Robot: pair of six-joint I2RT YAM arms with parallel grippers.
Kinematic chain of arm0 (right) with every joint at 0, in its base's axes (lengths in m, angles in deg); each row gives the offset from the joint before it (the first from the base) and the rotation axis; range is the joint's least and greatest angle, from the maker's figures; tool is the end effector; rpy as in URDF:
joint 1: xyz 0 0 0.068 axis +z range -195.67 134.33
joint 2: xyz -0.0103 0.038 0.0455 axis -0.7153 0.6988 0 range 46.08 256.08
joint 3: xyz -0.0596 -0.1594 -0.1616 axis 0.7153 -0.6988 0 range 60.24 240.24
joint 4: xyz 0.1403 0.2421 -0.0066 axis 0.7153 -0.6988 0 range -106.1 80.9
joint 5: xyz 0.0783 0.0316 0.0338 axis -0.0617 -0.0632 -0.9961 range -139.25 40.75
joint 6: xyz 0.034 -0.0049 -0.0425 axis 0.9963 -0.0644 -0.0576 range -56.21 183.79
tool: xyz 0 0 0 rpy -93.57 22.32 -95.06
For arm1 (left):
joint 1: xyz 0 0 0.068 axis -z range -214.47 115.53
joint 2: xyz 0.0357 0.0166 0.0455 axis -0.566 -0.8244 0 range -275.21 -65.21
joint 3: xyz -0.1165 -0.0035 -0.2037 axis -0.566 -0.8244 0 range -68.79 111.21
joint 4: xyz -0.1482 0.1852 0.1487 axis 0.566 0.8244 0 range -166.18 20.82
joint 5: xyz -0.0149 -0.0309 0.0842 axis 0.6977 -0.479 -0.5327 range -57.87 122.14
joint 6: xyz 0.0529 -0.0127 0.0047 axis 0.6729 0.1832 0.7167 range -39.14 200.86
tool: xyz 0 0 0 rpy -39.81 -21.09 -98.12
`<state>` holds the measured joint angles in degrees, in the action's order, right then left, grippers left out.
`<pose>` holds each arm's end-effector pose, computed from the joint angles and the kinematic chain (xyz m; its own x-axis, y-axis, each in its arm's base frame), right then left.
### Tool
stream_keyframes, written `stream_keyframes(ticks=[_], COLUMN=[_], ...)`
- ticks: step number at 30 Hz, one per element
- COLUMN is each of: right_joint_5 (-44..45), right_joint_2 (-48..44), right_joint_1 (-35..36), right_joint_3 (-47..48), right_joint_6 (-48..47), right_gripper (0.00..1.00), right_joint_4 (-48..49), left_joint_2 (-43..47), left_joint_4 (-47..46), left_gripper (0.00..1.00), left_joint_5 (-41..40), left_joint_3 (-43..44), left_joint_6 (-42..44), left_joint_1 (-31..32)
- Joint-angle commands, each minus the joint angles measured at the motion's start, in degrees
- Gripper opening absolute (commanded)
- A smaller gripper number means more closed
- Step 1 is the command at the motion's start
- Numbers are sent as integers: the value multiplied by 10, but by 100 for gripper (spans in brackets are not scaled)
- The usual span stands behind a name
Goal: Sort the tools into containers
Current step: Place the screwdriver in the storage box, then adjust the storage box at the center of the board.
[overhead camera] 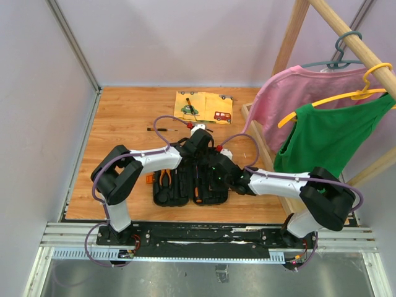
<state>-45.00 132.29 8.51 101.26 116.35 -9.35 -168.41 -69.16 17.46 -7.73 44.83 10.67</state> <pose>0.1846 0.2512 0.1131 -0.8714 0.1455 -0.4685 -0.1420 0.8393 0.5248 0.2741 -0.2624 0.1160 -0.7662 -0.0367 -0.6415 0.1462 0.9622 -0.2297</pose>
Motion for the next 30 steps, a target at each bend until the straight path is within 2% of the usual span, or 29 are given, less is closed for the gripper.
stream_keyframes(ticks=[1, 4, 8, 12, 20, 30], right_joint_5=[40, -18, -75, -41, 104, 157], right_joint_2=[-4, -45, -94, -154, -295, -395], right_joint_1=[0, 0, 0, 0, -2, -4], right_joint_3=[-50, -55, -38, -34, -96, -136], right_joint_6=[-51, -95, -146, -155, -118, -103], right_gripper=[1, 8, 28, 37, 43, 46], right_joint_4=[-78, -16, 12, -26, -113, -167], left_joint_2=[-15, -14, -12, -10, 22, 97], left_joint_4=[23, 22, 21, 20, -10, -10], left_gripper=[20, 20, 20, 20, 25, 52], left_joint_5=[-1, -1, -1, -2, 19, 32], left_joint_3=[-26, -28, -30, -34, -50, -46], left_joint_6=[11, 12, 12, 13, 36, 34], left_joint_1=[-8, -9, -9, -10, -10, -10])
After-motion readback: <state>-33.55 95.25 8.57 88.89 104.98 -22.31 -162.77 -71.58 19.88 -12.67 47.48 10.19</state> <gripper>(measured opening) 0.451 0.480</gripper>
